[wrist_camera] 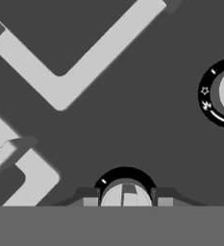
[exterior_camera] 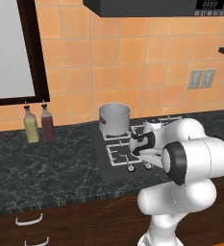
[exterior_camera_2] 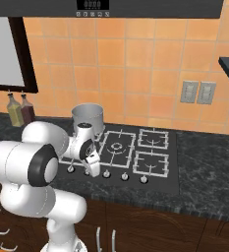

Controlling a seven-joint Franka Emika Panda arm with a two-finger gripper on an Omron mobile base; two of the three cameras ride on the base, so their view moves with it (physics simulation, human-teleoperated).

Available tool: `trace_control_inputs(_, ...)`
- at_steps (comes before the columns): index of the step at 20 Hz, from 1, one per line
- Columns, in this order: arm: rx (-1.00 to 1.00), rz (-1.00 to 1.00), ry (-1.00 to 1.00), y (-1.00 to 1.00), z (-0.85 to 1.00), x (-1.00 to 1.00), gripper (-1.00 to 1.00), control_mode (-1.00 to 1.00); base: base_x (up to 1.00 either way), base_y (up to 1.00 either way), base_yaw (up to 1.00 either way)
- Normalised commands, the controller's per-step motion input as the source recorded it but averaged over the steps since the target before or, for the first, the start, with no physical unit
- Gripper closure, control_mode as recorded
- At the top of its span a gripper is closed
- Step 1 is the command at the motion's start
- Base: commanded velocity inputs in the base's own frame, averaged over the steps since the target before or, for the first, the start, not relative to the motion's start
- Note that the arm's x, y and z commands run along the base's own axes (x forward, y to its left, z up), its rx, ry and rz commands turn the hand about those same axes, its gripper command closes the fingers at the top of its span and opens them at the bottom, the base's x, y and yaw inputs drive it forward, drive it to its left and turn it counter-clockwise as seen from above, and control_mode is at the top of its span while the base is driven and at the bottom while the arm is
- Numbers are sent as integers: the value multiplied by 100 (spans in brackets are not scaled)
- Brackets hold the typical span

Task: Turn off the rear left burner of the stove.

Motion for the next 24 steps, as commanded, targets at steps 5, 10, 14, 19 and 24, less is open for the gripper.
trace_control_inputs(5, 0, -34, 0, 0, -21, 0, 100, -100, 0, 0, 0)
trace_control_inputs(10, 2, -24, 0, -3, -14, -1, 100, -100, 0, 0, 0)
trace_control_inputs(14, 8, -4, 0, -21, 0, -1, 100, -100, 0, 0, 0)
trace_control_inputs(19, 13, -7, 0, -5, -2, -8, 100, -100, 0, 0, 0)
trace_control_inputs(24, 17, -23, 0, 0, 0, 0, 100, -100, 0, 0, 0)
